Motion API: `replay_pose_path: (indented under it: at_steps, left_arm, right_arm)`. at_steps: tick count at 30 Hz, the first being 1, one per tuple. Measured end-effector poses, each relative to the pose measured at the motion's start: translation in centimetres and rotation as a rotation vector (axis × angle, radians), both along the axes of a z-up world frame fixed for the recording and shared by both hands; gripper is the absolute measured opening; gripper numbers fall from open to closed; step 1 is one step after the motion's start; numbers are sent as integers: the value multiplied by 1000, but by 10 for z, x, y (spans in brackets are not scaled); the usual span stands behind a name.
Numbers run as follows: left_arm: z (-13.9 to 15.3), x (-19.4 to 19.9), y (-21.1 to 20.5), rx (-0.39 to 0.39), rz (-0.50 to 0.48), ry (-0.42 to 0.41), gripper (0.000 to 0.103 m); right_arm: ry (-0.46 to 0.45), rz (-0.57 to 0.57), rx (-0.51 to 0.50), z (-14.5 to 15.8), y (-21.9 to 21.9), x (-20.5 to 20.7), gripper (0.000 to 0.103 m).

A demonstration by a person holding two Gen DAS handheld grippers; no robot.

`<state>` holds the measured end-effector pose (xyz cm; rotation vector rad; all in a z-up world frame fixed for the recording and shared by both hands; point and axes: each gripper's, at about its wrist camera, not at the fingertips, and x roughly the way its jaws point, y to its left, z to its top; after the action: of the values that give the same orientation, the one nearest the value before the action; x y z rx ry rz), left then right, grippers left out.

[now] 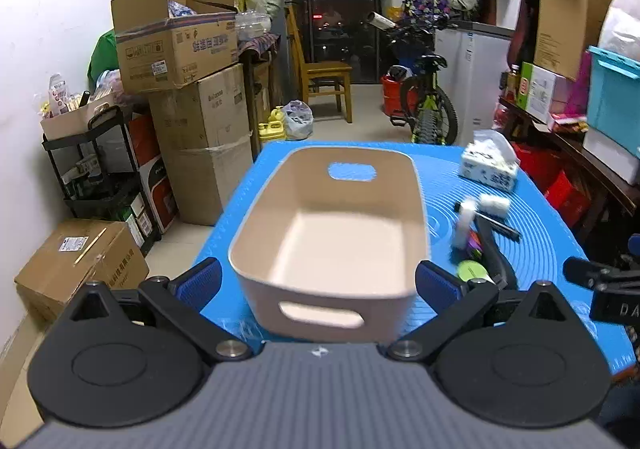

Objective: Organize rigid objects
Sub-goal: 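Grasp the beige basket rim with the left tool while the right tool reaches the tape roll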

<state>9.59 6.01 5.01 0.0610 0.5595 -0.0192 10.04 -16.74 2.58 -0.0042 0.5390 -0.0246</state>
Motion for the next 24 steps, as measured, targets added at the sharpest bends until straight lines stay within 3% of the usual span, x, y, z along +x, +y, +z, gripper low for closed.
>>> replay_pose_path:
  at_steps: [7, 12, 17, 19, 24]
  left_arm:
    - [5, 48, 26, 7, 36, -3, 102]
    - [-1, 82, 42, 0, 41, 51, 102]
    - [-15, 114, 48, 47, 51, 82, 100]
    - [-20, 127, 53, 40, 48, 103, 86]
    - [-38, 157, 64, 31, 39, 197, 82]
  right_arm:
    - [29, -42, 38, -4, 3, 63, 101]
    - [63, -70, 61, -15, 1, 102, 100]
    - [107, -73, 65, -31, 7, 138, 96]
    - [122, -72, 56, -37, 12, 152, 93]
    - [139, -64, 4, -52, 24, 182, 91]
